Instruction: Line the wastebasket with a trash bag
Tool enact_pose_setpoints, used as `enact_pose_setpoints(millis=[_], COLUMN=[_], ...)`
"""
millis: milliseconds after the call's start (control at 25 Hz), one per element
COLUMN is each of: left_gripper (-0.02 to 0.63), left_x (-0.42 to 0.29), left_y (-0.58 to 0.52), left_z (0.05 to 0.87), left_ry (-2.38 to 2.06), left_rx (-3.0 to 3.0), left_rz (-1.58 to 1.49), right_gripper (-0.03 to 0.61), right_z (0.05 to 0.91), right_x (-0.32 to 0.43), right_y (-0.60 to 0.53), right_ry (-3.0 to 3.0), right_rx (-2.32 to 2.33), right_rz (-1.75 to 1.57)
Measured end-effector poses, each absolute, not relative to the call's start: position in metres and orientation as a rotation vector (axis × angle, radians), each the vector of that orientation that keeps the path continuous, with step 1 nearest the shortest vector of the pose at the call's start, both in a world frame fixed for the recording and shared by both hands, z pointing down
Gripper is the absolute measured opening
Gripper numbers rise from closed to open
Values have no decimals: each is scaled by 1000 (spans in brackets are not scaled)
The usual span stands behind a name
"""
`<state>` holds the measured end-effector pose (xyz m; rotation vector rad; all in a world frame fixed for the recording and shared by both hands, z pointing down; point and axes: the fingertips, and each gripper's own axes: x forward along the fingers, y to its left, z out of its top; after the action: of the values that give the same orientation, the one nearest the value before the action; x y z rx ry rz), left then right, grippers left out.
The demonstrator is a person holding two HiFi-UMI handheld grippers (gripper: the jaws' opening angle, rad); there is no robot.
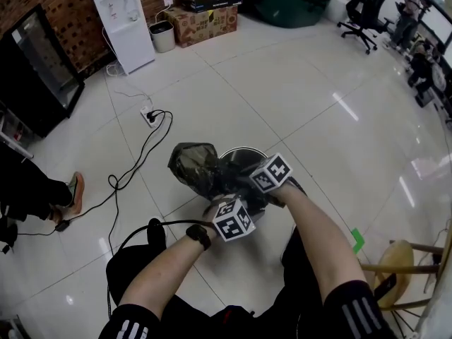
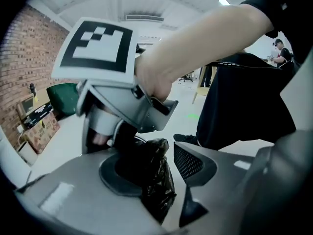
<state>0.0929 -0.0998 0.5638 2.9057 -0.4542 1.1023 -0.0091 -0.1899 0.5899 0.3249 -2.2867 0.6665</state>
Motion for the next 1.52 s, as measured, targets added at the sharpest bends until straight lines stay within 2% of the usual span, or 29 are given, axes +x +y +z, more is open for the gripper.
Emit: enact_pose_setpoints(millis=[40,80,520,760,960,1160,1520], left_gripper=[197,196,200,201,205,222,213], left_x=[91,88,5,-82,-143,-110,-51], left_y=[-99,-98,-139,-210,-247,-241,-215], left_z=[561,557,506,462,463,526,571], left_ry=[-439,-430,-799,-1288,-1434,-1187,-948], left_rx=[2911,2916,2874,2745,2538,2454,2515], left_rz=[1126,1145,1008,807,653,707,883], right_gripper=[18,6,6,6,6,6,6], right_z=[595,598,518,470,463,482,625], right_x=[-9,-9,16,18,21,9,20], right_y=[-187,-185,-238,-249,-251,-241,-215], right_ry=[-2271,-2266,-2497,-2686,-2768,-2757,-2305], right_rx=[309,300,582,603,623,596,535], right_rz=[657,642,398,330,321,305,249])
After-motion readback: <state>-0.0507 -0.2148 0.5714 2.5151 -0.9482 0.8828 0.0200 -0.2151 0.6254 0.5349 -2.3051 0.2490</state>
